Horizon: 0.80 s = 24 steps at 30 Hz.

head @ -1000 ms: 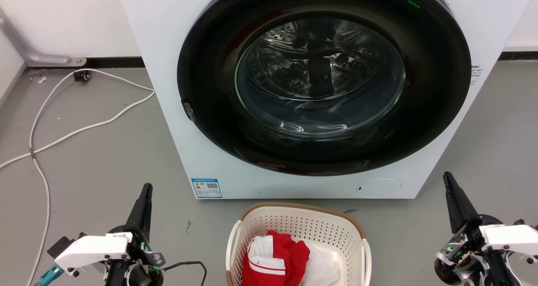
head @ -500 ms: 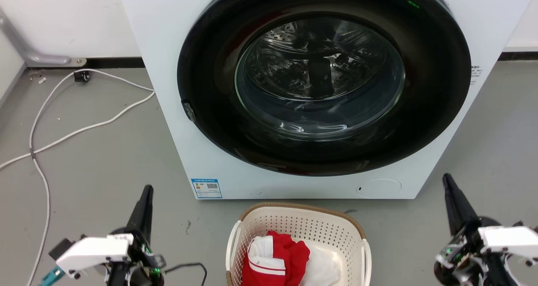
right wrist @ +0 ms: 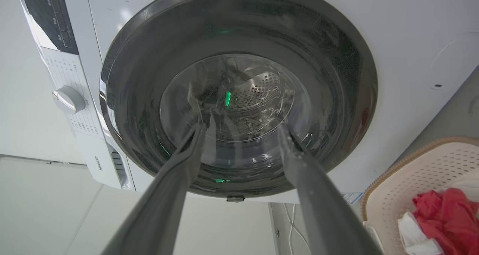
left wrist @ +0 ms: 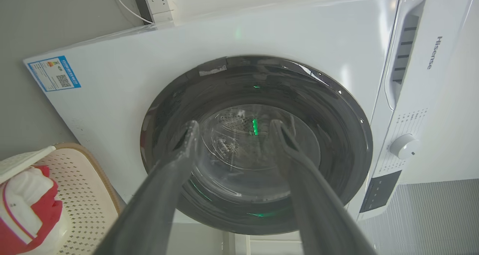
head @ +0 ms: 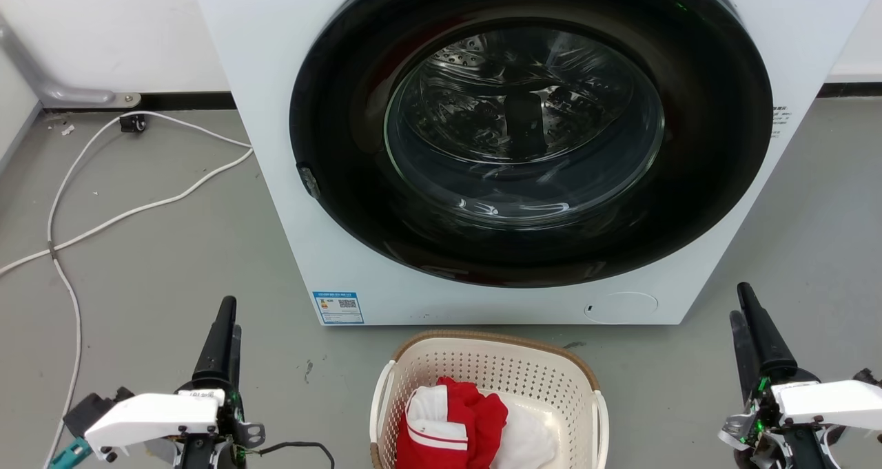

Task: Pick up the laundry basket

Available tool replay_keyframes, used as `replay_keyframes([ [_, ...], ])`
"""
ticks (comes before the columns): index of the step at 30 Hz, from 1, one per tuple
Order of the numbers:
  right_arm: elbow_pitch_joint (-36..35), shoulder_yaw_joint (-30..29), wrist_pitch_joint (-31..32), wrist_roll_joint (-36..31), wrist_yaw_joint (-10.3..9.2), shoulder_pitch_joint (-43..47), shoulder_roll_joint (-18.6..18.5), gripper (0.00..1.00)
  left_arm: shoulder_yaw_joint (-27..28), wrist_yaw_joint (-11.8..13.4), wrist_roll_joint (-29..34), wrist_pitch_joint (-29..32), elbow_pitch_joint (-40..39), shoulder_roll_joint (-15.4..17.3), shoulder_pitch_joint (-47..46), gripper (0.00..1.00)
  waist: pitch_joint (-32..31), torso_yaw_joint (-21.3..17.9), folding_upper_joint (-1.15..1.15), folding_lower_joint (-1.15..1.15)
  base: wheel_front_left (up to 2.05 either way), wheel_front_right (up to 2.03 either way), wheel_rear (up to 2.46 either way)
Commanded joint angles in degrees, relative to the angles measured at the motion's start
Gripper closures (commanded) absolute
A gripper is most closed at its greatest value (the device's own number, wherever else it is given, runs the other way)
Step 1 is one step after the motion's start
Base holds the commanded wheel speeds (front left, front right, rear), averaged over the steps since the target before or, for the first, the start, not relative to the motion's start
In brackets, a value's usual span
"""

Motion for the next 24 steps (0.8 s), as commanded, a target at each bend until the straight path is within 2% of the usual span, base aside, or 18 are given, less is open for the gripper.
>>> replay_keyframes([
  [1,-2.23,0.13,-0.82,-3.8,0.01,-0.39,-0.17,0.0,0.08,0.5,3.35,-0.78,-2.19,0.18,-0.82,0.0,0.05,-0.01,0.0,0.0,0.0,0.0,0.0],
  [9,-5.83,1.37,-2.85,-15.98,0.01,0.53,-0.2,0.0,-1.43,2.97,13.89,-2.81,-5.24,0.19,-0.06,0.0,0.2,-0.09,0.0,0.0,0.0,0.0,0.0],
  [24,-9.32,3.4,-6.2,-34.5,0.01,2.26,-0.26,0.0,-3.9,4.9,29.93,-6.17,-8.66,0.21,1.1,0.0,0.41,-0.01,0.0,0.0,0.0,0.0,0.0],
])
